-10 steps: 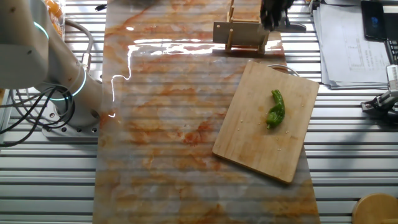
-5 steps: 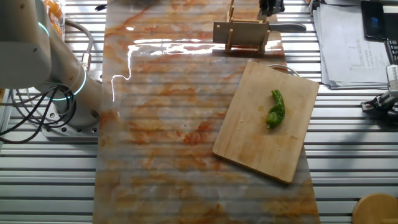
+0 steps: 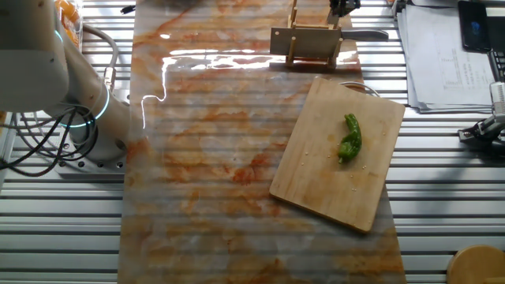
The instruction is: Chop the chili peppers
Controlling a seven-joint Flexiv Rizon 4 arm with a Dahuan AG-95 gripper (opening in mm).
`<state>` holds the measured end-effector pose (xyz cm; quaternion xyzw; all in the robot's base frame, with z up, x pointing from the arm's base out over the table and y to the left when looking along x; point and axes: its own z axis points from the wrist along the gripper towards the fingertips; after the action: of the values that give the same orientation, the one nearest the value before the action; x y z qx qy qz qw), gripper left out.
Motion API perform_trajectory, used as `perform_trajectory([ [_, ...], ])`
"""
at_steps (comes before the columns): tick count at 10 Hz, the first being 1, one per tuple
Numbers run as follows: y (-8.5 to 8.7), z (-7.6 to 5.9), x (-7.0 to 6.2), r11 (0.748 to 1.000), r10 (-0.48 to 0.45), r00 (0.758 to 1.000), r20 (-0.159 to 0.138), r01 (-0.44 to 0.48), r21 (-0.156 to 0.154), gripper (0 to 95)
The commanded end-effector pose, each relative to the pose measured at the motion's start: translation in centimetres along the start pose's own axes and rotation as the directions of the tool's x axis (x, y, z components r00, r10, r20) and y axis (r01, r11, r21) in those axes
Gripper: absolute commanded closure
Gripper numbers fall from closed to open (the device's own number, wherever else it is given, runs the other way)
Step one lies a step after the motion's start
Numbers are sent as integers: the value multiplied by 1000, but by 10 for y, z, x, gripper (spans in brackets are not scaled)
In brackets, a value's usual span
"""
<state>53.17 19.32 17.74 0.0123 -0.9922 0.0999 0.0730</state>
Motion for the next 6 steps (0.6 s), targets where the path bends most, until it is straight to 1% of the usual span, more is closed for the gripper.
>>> perform_trajectory([
  [1, 19, 3, -1, 994, -108, 994, 13, 108, -20, 950],
  [2, 31, 5, -3, 995, -93, 996, 18, 93, -19, 950],
  [3, 37, 7, -4, 996, -85, 996, 18, 86, -19, 760],
  [4, 44, 10, -5, 997, -76, 997, 19, 76, -17, 760],
  [5, 45, 12, -5, 997, -72, 997, 19, 73, -18, 760],
  [6, 45, 19, -7, 998, -59, 998, 17, 59, -17, 760],
])
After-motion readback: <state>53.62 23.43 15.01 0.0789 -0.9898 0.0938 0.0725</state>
